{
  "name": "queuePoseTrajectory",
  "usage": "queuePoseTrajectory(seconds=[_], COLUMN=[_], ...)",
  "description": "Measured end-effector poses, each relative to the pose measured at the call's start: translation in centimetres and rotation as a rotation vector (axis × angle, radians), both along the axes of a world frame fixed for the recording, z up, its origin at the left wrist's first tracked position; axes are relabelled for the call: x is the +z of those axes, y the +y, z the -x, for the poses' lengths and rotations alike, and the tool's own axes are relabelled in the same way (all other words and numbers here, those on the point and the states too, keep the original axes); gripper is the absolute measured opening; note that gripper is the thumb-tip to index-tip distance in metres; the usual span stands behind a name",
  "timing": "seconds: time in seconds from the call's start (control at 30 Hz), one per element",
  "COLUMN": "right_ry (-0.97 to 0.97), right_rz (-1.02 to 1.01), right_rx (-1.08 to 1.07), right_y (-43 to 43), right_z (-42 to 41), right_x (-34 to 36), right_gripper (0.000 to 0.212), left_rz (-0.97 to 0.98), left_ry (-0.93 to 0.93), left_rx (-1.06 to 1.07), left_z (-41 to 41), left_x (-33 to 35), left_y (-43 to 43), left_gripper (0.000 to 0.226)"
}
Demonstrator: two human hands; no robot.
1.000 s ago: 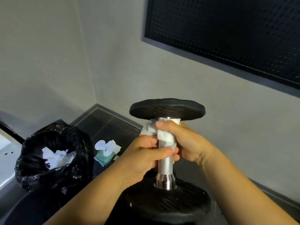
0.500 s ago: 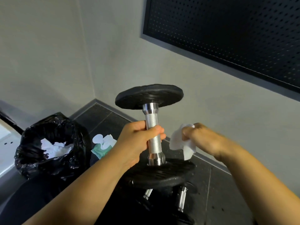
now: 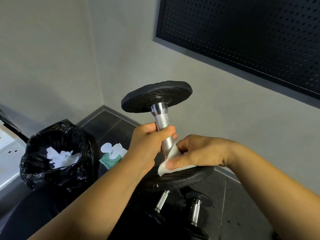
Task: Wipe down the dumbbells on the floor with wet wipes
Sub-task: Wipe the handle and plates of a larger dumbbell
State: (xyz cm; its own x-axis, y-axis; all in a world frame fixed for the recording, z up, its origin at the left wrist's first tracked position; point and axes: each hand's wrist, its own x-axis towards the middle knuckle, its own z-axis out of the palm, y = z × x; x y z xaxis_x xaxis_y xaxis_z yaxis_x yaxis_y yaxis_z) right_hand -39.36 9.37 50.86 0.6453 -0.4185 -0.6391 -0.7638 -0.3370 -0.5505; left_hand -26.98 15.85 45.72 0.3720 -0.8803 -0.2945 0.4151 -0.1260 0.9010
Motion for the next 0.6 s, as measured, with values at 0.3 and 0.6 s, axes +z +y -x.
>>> queuePoseTrajectory(seconds=[0.3,0.6], right_ry=[0.066,-0.01], right_rz=[0.346,-0.055], right_rx=[-0.276,0.018], right_y=[1.1,-1.2], right_z=[-3.0,-1.5], right_x=[-3.6,-2.3], right_gripper=[0.032,0.034], left_rz=[-0.034,0.032], left_ry=[-0.084,0.436], left_rx=[0.088,-0.179], left_z=[0.9,-1.2], left_x=[0.8,0.3], left_y=[-1.1,-2.2], left_gripper=[0.005,0.036])
